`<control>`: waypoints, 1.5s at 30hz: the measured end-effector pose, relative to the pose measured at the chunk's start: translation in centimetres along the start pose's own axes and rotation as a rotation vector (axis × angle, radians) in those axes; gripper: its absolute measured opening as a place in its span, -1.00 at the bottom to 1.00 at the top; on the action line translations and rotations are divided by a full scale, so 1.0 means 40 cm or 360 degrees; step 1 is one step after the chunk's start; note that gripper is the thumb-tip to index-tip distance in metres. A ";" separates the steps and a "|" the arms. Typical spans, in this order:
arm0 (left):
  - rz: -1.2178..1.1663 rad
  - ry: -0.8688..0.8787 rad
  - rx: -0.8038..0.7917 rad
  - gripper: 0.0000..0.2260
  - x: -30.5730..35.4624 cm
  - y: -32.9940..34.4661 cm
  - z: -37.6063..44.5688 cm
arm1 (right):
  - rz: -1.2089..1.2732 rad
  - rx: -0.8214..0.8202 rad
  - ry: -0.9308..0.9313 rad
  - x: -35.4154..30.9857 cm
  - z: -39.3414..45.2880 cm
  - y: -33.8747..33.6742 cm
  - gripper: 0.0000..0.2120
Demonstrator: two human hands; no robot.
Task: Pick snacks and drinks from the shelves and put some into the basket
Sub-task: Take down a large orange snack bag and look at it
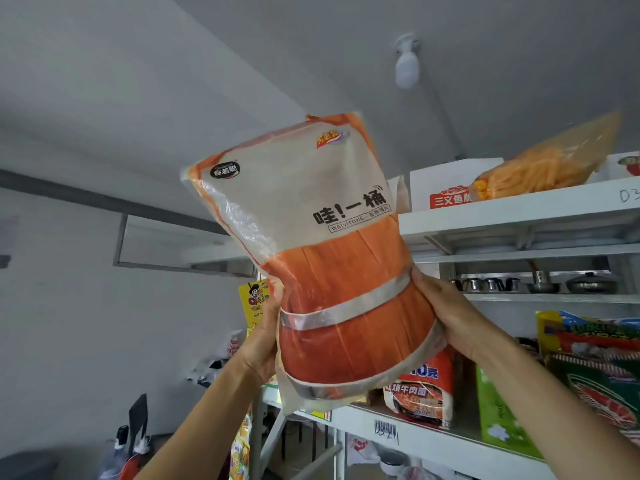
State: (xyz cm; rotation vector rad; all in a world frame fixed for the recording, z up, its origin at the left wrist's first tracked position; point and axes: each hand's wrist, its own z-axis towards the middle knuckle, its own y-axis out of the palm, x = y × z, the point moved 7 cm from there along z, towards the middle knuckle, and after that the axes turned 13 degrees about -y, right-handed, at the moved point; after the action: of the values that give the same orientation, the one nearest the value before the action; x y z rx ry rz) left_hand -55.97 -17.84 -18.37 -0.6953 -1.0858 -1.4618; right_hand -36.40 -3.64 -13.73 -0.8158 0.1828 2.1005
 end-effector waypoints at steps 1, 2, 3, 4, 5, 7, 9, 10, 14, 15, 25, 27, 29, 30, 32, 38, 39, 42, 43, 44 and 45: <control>0.0076 0.0035 0.0057 -0.09 0.005 -0.013 0.006 | 0.0034 0.0035 -0.0016 0.007 -0.008 -0.001 -0.28; 0.0168 0.0107 0.0168 -0.12 0.014 -0.024 0.010 | 0.0063 0.0078 -0.0031 0.013 -0.014 -0.006 -0.31; 0.0253 0.0208 0.0316 -0.18 0.026 -0.036 0.009 | 0.0083 0.0120 -0.0055 0.017 -0.020 -0.011 -0.32; 0.0322 0.0328 0.0466 -0.25 0.037 -0.047 0.006 | 0.0095 0.0156 -0.0087 0.018 -0.025 -0.015 -0.33; 0.0401 0.0451 0.0576 -0.31 0.046 -0.052 0.001 | 0.0096 0.0181 -0.0132 0.016 -0.029 -0.016 -0.36; 0.0502 0.0610 0.0648 -0.31 0.047 -0.035 -0.015 | 0.0078 0.0235 -0.0206 0.006 -0.036 -0.012 -0.52; 0.0533 0.0663 0.0594 -0.23 0.037 -0.015 -0.019 | 0.0082 0.0300 -0.0247 0.003 -0.041 -0.012 -0.67; 0.0553 0.0671 0.0574 -0.22 0.036 -0.007 -0.022 | 0.0081 0.0324 -0.0252 0.005 -0.045 -0.012 -0.71; 0.0398 0.0620 0.0609 -0.44 0.054 0.000 -0.023 | 0.0095 0.0335 -0.0209 0.027 -0.059 -0.018 -0.75; 0.0341 0.0600 0.0625 -0.52 0.057 -0.002 -0.019 | 0.0118 0.0320 -0.0189 0.035 -0.060 -0.020 -0.72; 0.0332 0.0510 0.0643 -0.58 0.076 -0.007 0.023 | -0.0013 -0.0098 -0.0086 0.037 -0.029 -0.007 -0.02; 0.0371 0.0495 0.0618 -0.60 0.072 -0.002 0.027 | -0.0030 -0.0152 -0.0098 0.028 -0.024 0.000 0.02; 0.0392 0.0468 0.0596 -0.62 0.064 0.004 0.031 | 0.0011 -0.0135 -0.0130 0.018 -0.021 0.005 0.02; 0.0398 0.0459 0.0583 -0.63 0.058 0.006 0.034 | 0.0033 -0.0101 -0.0136 0.015 -0.022 0.007 -0.01; 0.0411 0.0453 0.0570 -0.64 0.047 0.009 0.033 | 0.0090 -0.0008 -0.0136 0.017 -0.028 0.005 -0.20; 0.0513 0.0440 0.0526 -0.57 0.032 0.001 0.032 | 0.0258 0.0123 -0.0054 0.068 -0.053 0.001 -0.54; 0.0547 0.0426 0.0506 -0.55 0.029 0.001 0.032 | 0.0294 0.0147 -0.0046 0.078 -0.057 0.002 -0.54; 0.0586 0.0410 0.0465 -0.40 0.046 -0.021 0.025 | 0.0354 0.0189 -0.0017 0.102 -0.073 0.009 -0.54; 0.0579 0.0414 0.0466 -0.30 0.059 -0.029 0.016 | 0.0351 0.0161 -0.0009 0.109 -0.080 0.018 -0.54; 0.0561 0.0421 0.0460 -0.19 0.074 -0.036 0.004 | 0.0345 0.0118 -0.0002 0.116 -0.090 0.030 -0.56; 0.0543 0.0438 0.0444 -0.11 0.088 -0.043 -0.013 | 0.0337 0.0070 0.0005 0.126 -0.100 0.043 -0.58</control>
State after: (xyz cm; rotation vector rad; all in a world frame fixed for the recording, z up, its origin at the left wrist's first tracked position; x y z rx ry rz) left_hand -58.25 -19.89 -15.89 -0.4391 -0.8844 -1.0519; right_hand -37.90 -2.96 -20.17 -0.8028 0.3285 2.2839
